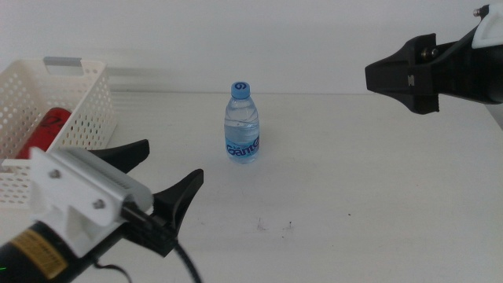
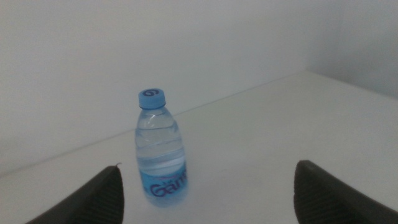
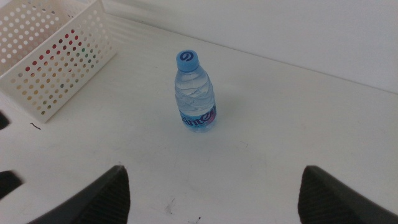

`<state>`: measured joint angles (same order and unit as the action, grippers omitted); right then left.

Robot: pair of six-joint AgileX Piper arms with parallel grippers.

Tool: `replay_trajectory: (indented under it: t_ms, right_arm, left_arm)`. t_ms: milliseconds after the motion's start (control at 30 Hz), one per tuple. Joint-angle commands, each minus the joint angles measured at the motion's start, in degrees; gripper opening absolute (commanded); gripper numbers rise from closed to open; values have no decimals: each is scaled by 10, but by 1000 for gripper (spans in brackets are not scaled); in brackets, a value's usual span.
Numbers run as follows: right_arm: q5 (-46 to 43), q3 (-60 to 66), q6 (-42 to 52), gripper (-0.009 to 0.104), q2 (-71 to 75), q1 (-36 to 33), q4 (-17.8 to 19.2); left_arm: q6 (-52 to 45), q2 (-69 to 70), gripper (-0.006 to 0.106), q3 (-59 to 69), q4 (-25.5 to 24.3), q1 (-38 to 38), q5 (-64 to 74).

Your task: Use arms to grab the bottles and put them into the dustbin to the left of the table.

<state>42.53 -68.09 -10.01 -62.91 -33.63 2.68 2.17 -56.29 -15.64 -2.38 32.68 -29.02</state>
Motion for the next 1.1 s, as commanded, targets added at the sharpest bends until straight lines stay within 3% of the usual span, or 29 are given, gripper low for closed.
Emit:
replay_trajectory:
  t_ms: [0,100,167,300,367,633,1067]
  right_arm:
    - [-5,-4,7,90,3,-3,1]
    - [-5,-4,7,90,3,-3,1]
    - [-5,-4,7,90,3,-3,1]
    - [-5,-4,7,90,3,-3,1]
    - [-5,-4,7,90,3,-3,1]
    - [-5,-4,7,90,3,-3,1]
    - [-5,-4,7,90,3,-3,1]
  left_arm:
    - [-7,-59,94,16,-2,-16,-85]
    - [20,-156,94,29,-53,-63,-220]
    - [56,-220,94,18,-124,-107,-286]
    - [110,-323,94,-41,-266,-177,-324]
    - [122,-372,94,-78,-302,-189,-332]
    - [133,-541,94,-196,-290,-189,-369]
    - [172,-652,94,-327,-285,-189,-345]
